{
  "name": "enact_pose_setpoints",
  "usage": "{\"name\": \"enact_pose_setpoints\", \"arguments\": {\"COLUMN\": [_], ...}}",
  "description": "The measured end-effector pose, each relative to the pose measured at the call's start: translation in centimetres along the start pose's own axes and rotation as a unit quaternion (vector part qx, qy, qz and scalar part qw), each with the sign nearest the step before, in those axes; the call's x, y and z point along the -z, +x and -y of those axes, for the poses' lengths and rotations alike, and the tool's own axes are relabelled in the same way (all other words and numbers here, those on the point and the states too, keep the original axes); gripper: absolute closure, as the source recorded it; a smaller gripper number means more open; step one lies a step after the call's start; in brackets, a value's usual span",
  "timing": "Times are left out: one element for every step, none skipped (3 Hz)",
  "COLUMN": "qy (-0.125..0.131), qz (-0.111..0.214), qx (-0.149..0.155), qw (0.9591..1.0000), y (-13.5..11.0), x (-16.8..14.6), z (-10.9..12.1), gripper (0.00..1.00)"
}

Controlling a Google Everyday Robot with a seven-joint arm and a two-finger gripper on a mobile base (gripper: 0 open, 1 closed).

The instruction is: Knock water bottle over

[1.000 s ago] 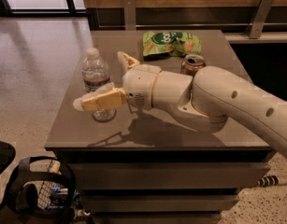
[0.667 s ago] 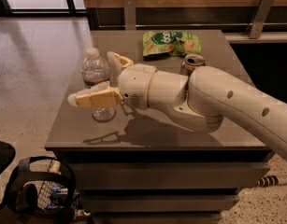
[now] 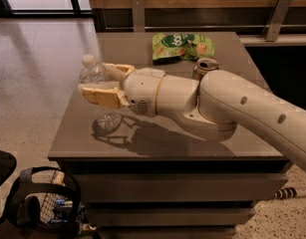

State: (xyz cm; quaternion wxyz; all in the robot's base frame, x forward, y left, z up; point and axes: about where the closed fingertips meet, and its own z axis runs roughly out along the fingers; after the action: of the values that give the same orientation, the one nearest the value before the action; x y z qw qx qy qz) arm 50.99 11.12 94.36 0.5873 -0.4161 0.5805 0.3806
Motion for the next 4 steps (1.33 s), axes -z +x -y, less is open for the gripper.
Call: {"name": "enact_pose_setpoints", "arguments": {"qy": [-0.002, -0.007, -0.039, -0.057], "qz": [0.0, -0.026, -0.102, -0.161], "qx": [0.001, 0.013, 0.086, 0.145], "qw": [1.0, 0.9995, 0.9903, 0.9745], "y": [-0.1, -1.4, -6.4, -11.5], "x": [-0.1, 0.2, -0.2, 0.2], "z": [-0.2, -0.3, -2.1, -3.4], "gripper": [0.83, 1.0, 1.0, 1.0]}}
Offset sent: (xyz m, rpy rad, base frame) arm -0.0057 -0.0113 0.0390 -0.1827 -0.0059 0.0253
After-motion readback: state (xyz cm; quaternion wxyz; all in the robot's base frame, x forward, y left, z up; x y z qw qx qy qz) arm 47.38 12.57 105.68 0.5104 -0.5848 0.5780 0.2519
